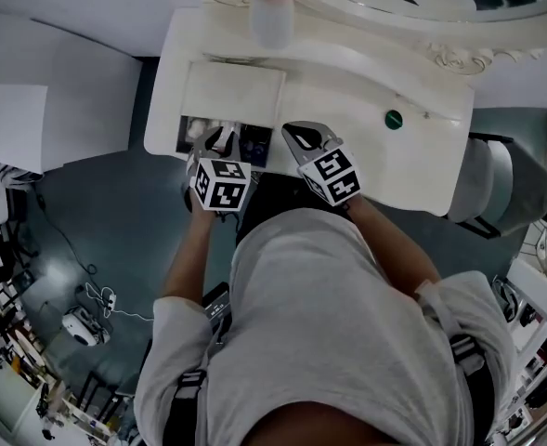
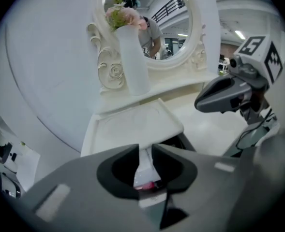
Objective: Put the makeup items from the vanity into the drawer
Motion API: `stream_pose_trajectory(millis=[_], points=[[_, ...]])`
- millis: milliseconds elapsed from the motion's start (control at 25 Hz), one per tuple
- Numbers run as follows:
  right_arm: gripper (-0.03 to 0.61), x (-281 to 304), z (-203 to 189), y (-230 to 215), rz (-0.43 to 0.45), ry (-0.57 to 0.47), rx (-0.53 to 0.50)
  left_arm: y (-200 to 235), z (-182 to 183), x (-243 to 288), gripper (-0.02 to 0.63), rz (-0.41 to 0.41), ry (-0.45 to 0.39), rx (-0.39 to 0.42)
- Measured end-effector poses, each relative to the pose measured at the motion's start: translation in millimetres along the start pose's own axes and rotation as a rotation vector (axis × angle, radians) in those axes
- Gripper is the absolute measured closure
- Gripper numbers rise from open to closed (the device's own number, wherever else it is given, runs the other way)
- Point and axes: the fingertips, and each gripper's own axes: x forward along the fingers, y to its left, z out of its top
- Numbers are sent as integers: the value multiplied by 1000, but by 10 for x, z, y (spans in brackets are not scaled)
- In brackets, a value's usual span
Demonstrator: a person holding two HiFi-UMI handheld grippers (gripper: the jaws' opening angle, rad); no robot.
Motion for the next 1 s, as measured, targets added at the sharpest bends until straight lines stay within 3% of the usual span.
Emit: stream_pose_trajectory(millis=[160,360,520,720,920,1000], points=[[580,-305,-108,-195,-51,-12,23,-403,287,31,609,-40,-40,13],[580,-667,-206,-460,-128,-34,50,-1049,884,127,611,-131,-143,39],[580,-969,-270,-645,-178,-51,63,-1370,1150,99,611,-177,-189,42],[580,-1284,-482,-862,-243,-47,116,-1761,1482,128,611,-228,-217,-30],[580,-1583,-622,-1077,-300,-57,151,-2201,1838,79,611,-287,-283,-186],[580,-1695,-668,-1186,-322,-64,161,-2404,1893,65,611,-325,-310,-206]])
